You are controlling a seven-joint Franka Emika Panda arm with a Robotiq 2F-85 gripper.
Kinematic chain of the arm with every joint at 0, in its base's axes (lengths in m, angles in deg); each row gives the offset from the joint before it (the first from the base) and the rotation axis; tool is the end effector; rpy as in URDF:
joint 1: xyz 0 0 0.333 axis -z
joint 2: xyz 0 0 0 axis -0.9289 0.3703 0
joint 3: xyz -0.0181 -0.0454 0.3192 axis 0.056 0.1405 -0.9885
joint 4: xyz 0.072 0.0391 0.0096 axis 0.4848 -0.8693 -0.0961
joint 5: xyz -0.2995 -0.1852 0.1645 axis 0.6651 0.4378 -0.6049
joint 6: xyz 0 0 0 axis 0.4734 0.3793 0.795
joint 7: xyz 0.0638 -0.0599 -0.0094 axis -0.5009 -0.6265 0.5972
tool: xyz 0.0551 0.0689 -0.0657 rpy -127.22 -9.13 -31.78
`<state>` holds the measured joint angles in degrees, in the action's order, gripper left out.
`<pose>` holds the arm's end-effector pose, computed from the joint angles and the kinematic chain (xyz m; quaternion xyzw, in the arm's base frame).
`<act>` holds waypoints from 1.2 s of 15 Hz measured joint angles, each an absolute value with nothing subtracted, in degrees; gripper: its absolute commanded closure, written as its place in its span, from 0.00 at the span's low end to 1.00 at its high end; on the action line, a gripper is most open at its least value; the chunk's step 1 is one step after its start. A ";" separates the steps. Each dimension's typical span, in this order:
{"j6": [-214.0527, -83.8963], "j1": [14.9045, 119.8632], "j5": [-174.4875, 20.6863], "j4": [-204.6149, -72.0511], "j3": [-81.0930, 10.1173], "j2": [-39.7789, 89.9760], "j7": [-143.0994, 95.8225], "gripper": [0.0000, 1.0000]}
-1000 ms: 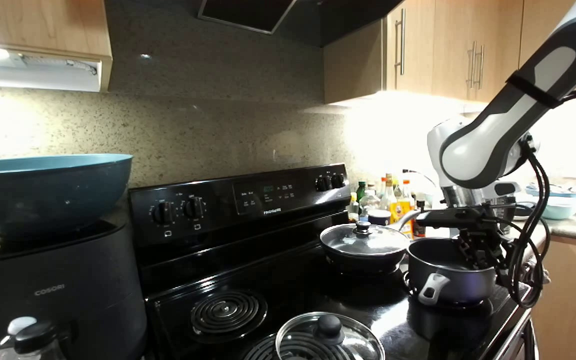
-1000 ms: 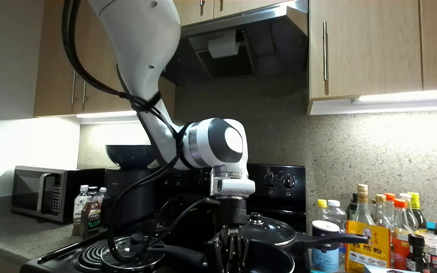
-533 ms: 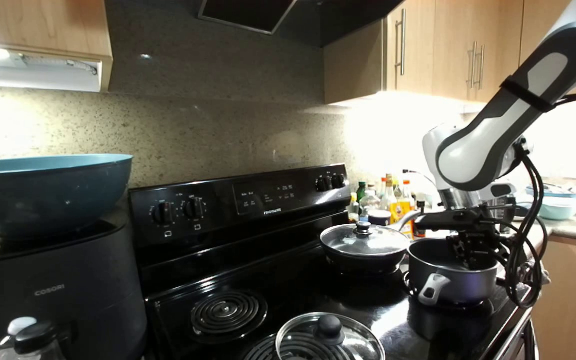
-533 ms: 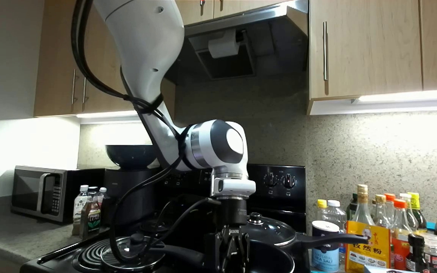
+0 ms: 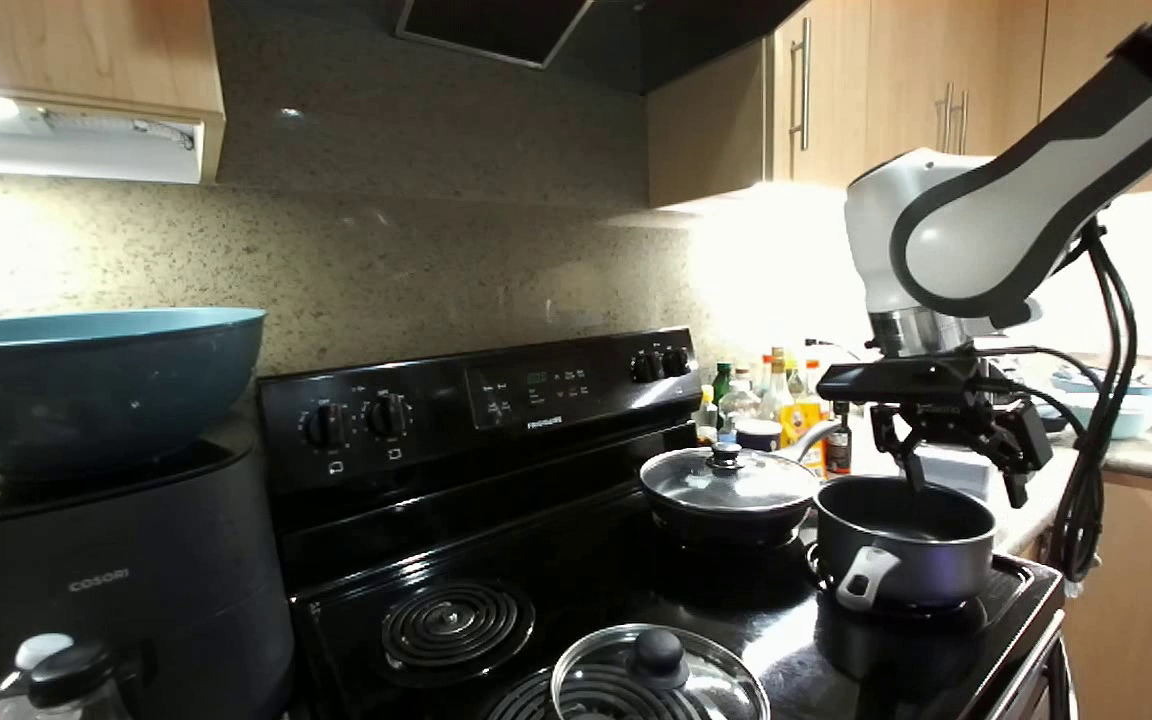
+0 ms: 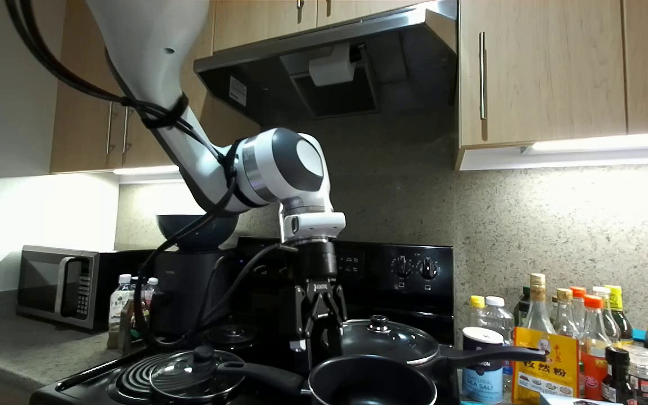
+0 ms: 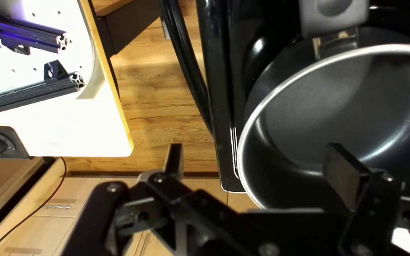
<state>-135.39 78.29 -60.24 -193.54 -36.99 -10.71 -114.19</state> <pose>0.3821 -0.1010 0.3759 0.6605 -0.7363 0.0414 0.1408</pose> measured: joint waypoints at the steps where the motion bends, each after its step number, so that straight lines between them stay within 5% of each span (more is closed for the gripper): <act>1: -135.33 77.83 -60.32 -194.44 -37.66 -12.78 -114.02 0.00; 18: -138.90 68.92 -66.32 -197.45 -43.95 -18.87 -100.09 0.00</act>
